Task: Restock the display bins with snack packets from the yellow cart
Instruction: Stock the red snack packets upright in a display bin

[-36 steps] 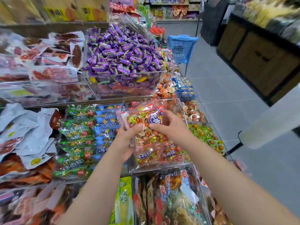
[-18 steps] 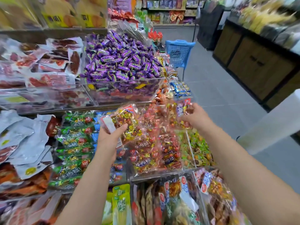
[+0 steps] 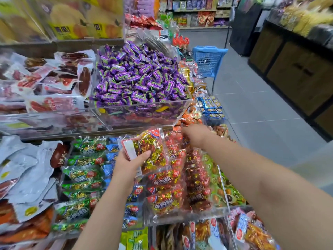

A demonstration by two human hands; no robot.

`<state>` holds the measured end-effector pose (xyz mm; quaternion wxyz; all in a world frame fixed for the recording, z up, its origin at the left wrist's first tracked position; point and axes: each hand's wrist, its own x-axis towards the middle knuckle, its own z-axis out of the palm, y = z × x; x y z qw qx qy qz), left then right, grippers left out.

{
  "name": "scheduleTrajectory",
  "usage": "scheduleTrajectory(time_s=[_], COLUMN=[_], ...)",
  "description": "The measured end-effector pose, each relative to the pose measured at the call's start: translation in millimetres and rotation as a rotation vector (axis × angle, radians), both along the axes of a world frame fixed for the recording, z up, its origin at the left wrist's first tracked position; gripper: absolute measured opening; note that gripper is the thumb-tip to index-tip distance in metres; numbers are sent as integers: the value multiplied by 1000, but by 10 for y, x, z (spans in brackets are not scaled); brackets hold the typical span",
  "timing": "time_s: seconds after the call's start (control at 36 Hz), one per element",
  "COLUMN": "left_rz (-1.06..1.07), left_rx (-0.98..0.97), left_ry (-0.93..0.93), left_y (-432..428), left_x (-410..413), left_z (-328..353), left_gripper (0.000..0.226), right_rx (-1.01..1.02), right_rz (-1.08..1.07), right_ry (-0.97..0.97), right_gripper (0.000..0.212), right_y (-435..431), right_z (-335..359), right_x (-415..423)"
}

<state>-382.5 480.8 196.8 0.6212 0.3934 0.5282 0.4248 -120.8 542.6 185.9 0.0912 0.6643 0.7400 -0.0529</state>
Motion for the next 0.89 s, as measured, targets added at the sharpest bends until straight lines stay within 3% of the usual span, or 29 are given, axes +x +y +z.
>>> scheduleTrajectory(time_s=[0.08,0.17,0.25,0.31,0.36,0.42,0.44,0.5,0.61,0.67,0.72,0.78,0.89], left_rz=[-43,-57,-41,-27,-28,-48,-61,-91,-76,-49,-3,29,-40], left_rx=[4,16,5,4,20,28,30,51,35,-28,-120,-229,-311], left_ry=[-5,6,12,27,54,64,60,64,68,56,81,32,-210], left_y=[22,32,33,36,40,29,21,4,-52,-58,-61,-64,-102], left_x=[32,82,158,210,260,305,326,372,418,396,375,365,405], left_z=[-2,14,-3,-3,5,11,12,16,74,90,122,197,322], left_gripper=[65,64,73,76,79,82,80,76,77,76,81,80,73], right_rx=[180,406,435,438,395,230,107,-82,-95,7,255,497,732], right_rz=[-2,-276,-386,-426,-490,-461,-413,-325,-380,-458,-442,-259,345], right_ry=[90,177,227,507,942,1279,1344,1332,1286,1394,1411,1262,804], right_gripper=[58,60,55,47,31,27,30,34,18,19,16,23,19], right_y=[-129,-265,-322,-377,-488,-626,-686,-802,-950,-1017,-1071,-1119,-1221], right_z=[-155,-222,-163,-63,107,288,340,406,468,491,509,516,476], right_x=[151,229,196,117,-14,-151,-207,-306,-315,-246,-173,-135,-210])
